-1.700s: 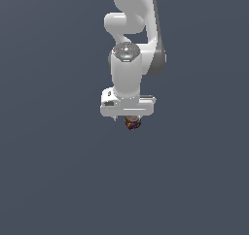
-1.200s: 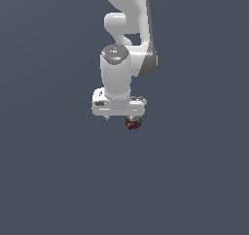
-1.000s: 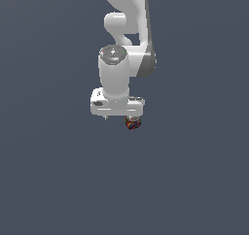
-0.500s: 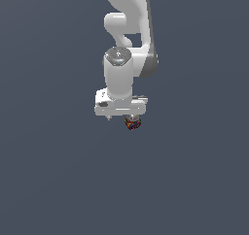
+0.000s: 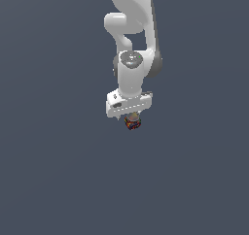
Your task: Pick up the object and move it to a goal position.
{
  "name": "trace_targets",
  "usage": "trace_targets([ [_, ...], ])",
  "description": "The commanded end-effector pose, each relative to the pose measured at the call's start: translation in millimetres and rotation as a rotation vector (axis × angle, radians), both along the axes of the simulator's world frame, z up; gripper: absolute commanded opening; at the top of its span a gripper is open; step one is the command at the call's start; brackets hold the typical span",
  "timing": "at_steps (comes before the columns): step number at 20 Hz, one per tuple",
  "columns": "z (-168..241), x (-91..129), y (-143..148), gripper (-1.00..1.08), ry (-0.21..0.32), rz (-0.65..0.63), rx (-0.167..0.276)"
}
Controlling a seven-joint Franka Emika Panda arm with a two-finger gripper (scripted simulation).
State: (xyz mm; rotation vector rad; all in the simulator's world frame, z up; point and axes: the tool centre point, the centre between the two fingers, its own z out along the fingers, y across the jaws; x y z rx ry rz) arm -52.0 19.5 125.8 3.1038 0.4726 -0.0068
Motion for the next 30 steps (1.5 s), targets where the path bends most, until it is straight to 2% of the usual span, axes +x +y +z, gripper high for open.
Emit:
trace_targets([
  [1,-6.3,-9.0,8.8,1.0,-0.001,0.066,0.001],
  [10,-17.4,-26.3,24.8,1.0,-0.004,0.185,0.003],
  [17,-22.7,-26.4,24.7,1.0,-0.003,0.183,0.003],
  [30,-67.6,-27.4,25.3,1.0,-0.004,0.189,0.003],
])
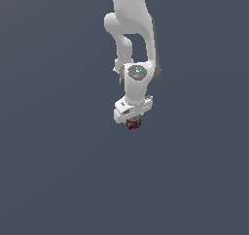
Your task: Pick up the object and move it to a goal position.
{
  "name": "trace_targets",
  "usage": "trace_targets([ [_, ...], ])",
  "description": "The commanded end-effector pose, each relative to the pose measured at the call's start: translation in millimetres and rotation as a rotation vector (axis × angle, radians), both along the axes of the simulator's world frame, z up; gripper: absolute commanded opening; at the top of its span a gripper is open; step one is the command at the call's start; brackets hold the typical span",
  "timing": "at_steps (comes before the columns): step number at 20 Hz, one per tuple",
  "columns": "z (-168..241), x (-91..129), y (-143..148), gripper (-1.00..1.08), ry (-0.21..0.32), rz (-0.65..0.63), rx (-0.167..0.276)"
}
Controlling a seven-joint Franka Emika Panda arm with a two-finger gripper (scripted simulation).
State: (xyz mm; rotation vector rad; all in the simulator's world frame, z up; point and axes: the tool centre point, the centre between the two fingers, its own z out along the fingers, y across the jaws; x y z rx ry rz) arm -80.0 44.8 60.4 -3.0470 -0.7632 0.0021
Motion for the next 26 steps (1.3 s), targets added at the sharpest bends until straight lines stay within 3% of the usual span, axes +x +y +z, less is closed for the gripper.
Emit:
trace_targets([
  [1,-2.4,0.6,-0.1,1.0,-0.001,0.0,0.0],
  [2,-2.4,0.6,-0.1,-1.0,-0.001,0.0,0.0],
  [16,3.1,1.1,-5.5,-1.0,-0.002,0.0,-0.001],
  [26,52.9,6.8,-55.9,-1.0,-0.002,0.0,0.0],
])
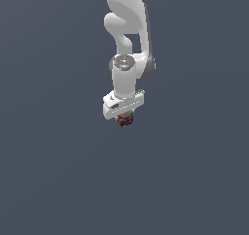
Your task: Pick up the object and move it to a goal position.
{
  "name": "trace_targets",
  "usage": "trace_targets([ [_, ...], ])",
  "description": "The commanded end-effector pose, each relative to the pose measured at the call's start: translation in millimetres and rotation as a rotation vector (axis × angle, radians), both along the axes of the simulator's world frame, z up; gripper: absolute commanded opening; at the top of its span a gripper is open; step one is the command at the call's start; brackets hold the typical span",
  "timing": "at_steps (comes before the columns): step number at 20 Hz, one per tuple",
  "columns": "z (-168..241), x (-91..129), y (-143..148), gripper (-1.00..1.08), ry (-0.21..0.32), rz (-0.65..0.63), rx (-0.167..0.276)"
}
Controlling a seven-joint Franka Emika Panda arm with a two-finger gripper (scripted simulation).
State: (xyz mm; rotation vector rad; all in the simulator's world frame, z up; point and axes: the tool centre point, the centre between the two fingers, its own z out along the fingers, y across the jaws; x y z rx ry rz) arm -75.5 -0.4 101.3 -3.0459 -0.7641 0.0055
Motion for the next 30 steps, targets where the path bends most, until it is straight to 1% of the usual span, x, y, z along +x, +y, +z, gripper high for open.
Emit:
trace_targets([
  [1,19.7,3.2,-18.6,-1.0,-0.004,-0.001,0.0],
  [12,115.1,16.6,-115.1,-1.0,-0.004,0.0,0.002],
  [17,147.5,22.6,-148.3,-1.0,-0.004,0.0,0.001],
  [23,169.6,27.9,-171.5,-1.0,-0.004,0.0,0.0],
  [30,174.1,30.3,-176.5,-1.0,-0.004,-0.001,-0.001],
])
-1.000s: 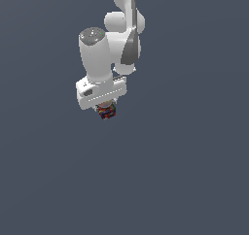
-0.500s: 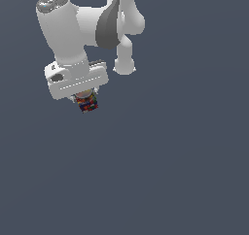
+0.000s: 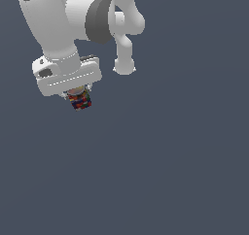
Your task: Pick up the object and move it to a goal position.
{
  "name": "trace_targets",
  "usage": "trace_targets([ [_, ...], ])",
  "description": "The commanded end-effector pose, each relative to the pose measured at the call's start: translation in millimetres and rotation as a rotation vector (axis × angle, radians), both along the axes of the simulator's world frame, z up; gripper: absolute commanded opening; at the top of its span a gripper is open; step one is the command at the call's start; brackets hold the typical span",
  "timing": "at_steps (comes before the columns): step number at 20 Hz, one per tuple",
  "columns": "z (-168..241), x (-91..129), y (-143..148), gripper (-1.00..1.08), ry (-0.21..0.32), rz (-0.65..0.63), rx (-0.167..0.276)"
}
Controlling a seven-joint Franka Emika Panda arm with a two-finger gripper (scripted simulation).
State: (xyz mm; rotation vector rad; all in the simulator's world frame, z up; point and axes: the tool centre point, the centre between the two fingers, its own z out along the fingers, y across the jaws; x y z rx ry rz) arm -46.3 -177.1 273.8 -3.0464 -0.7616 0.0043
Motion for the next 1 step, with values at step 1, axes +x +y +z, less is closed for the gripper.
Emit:
trace_targets([
  [1,1.4,1.1,0.5,-1.0,-0.003,0.001,-0.001],
])
